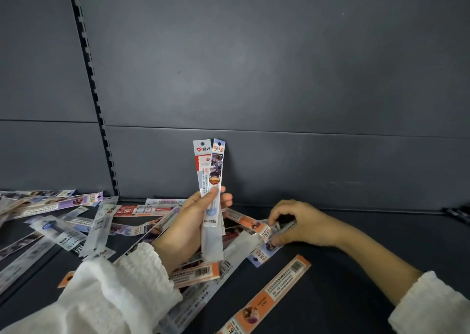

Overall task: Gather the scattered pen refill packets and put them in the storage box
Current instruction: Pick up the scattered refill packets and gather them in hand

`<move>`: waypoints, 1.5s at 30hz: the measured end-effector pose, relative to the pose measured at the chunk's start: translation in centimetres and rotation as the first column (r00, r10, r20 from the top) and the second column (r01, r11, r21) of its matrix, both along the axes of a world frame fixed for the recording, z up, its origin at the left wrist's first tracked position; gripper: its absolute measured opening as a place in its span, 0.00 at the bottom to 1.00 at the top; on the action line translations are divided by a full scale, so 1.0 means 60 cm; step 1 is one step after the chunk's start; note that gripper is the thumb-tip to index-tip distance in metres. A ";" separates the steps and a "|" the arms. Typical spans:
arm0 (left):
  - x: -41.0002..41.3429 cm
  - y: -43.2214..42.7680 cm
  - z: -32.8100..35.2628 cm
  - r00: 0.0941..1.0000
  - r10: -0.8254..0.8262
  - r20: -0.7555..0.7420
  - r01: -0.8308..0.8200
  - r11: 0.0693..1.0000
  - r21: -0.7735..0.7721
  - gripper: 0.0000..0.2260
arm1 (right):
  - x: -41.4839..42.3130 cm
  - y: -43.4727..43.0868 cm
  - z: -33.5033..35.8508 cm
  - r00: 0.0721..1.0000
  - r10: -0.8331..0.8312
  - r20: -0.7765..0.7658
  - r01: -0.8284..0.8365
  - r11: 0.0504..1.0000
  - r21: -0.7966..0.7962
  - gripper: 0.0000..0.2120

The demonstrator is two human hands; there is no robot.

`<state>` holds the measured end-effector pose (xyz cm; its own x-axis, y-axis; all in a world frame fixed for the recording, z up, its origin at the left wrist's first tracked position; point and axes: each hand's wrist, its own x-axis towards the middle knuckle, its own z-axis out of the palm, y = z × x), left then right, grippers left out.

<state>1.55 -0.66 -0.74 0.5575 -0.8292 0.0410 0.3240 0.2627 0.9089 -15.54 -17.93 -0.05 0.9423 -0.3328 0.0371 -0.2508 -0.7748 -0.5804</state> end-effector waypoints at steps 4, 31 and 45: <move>-0.006 0.007 0.003 0.998 -0.065 0.010 0.065 0.996 0.066 0.13 | 0.003 0.000 0.006 0.993 -0.020 0.119 0.003 0.990 0.138 0.08; 0.001 0.024 0.073 0.943 0.241 0.230 -0.215 0.967 -0.134 0.11 | 0.070 0.076 0.126 0.672 -0.378 0.637 -0.368 0.577 0.730 0.13; 0.036 0.043 0.093 0.807 0.468 0.360 -0.427 0.884 -0.192 0.11 | 0.069 0.066 0.130 0.822 -0.196 0.535 -0.139 0.841 0.522 0.13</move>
<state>3.73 1.95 4.82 0.7872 -0.4718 0.3971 -0.2212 0.3851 0.8960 -11.37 -13.96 7.73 0.8005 -0.4831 0.3547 0.2221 -0.3107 -0.9242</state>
